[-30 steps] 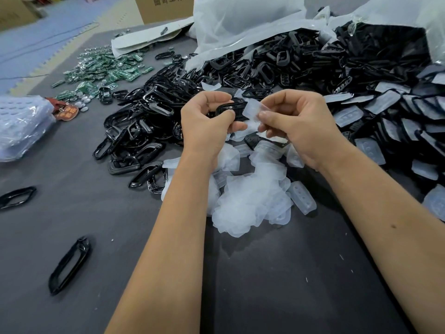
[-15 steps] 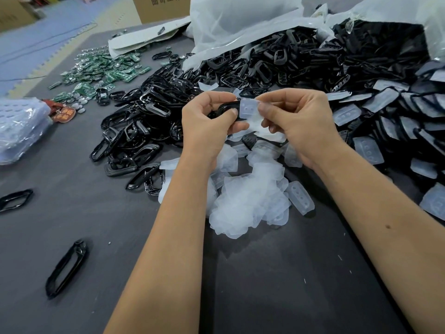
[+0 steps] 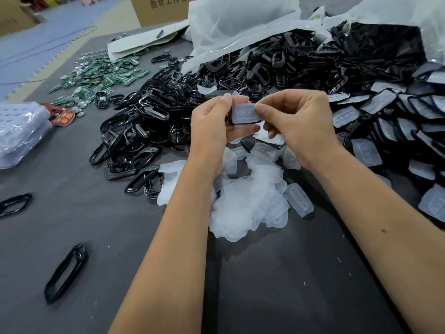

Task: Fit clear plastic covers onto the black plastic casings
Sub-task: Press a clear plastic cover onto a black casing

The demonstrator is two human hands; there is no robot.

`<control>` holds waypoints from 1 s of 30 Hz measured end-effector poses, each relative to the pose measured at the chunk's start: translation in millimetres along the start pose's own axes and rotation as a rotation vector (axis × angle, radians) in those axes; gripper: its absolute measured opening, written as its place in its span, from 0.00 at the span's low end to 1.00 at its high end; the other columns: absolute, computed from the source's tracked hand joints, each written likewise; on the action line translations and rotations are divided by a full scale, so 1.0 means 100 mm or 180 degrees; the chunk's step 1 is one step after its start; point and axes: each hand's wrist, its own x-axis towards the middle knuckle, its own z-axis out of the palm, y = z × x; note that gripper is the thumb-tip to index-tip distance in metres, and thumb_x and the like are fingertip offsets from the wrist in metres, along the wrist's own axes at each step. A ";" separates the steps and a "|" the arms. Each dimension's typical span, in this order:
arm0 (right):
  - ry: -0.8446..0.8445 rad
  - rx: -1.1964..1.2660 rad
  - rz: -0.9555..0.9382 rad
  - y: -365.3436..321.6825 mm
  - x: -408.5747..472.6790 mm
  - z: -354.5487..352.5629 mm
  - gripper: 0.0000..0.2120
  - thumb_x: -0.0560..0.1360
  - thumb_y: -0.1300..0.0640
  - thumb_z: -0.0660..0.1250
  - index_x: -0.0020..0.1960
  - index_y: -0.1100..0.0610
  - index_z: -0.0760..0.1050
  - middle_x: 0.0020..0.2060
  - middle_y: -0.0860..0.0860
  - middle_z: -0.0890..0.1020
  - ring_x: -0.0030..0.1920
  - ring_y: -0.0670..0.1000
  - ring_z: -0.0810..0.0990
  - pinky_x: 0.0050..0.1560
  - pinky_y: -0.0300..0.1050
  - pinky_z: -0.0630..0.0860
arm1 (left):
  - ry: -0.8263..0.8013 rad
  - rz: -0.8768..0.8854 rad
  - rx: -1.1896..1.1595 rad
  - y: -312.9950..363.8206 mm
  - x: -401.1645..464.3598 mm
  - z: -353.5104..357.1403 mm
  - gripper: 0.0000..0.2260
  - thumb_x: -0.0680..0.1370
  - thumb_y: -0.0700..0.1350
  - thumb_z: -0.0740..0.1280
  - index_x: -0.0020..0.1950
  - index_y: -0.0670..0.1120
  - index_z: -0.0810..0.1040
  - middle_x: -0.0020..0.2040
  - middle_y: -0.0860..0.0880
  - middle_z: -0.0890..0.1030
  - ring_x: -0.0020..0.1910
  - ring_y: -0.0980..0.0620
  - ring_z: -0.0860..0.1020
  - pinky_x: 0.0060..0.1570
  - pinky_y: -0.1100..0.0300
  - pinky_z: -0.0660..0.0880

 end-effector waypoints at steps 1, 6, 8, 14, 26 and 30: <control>0.0037 -0.0052 -0.0006 0.00 0.00 0.00 0.06 0.73 0.63 0.79 0.46 0.63 0.84 0.34 0.56 0.86 0.29 0.50 0.81 0.31 0.42 0.78 | 0.0000 -0.0003 -0.0013 0.00 0.00 0.01 0.16 0.86 0.41 0.59 0.50 0.36 0.84 0.45 0.37 0.85 0.42 0.39 0.86 0.45 0.46 0.85; 0.0334 -0.0358 -0.0020 0.01 0.00 0.00 0.12 0.70 0.60 0.82 0.44 0.63 0.80 0.32 0.55 0.85 0.27 0.51 0.82 0.27 0.42 0.77 | -0.0044 -0.0001 -0.0011 -0.01 0.00 0.00 0.14 0.85 0.39 0.59 0.51 0.36 0.84 0.48 0.36 0.84 0.41 0.39 0.86 0.45 0.47 0.85; 0.0397 -0.0411 -0.0019 0.01 0.00 0.00 0.12 0.70 0.59 0.82 0.44 0.61 0.79 0.31 0.55 0.84 0.27 0.52 0.82 0.26 0.41 0.76 | -0.0085 0.0020 -0.0017 -0.02 0.00 0.00 0.13 0.85 0.37 0.60 0.51 0.36 0.84 0.48 0.36 0.84 0.40 0.41 0.85 0.45 0.48 0.85; 0.0445 -0.0492 0.0005 0.02 0.00 0.00 0.13 0.70 0.59 0.82 0.44 0.59 0.78 0.32 0.55 0.84 0.27 0.52 0.83 0.26 0.42 0.76 | -0.0198 0.0230 0.0110 -0.06 -0.01 -0.02 0.10 0.80 0.28 0.63 0.55 0.34 0.82 0.46 0.39 0.83 0.41 0.44 0.86 0.44 0.53 0.84; 0.0273 -0.0824 -0.0144 -0.01 -0.02 0.00 0.17 0.69 0.58 0.83 0.47 0.59 0.77 0.31 0.52 0.84 0.25 0.49 0.81 0.27 0.41 0.75 | -0.0102 0.0226 0.0274 -0.07 -0.01 -0.01 0.07 0.79 0.29 0.67 0.54 0.36 0.82 0.54 0.31 0.81 0.44 0.39 0.86 0.44 0.50 0.84; 0.0279 -0.0916 -0.0162 -0.01 -0.01 -0.01 0.16 0.70 0.58 0.82 0.49 0.59 0.77 0.31 0.50 0.84 0.26 0.47 0.82 0.28 0.41 0.76 | -0.0131 0.0178 0.0266 -0.08 -0.01 0.00 0.08 0.78 0.28 0.66 0.54 0.35 0.81 0.53 0.32 0.82 0.44 0.38 0.87 0.44 0.50 0.84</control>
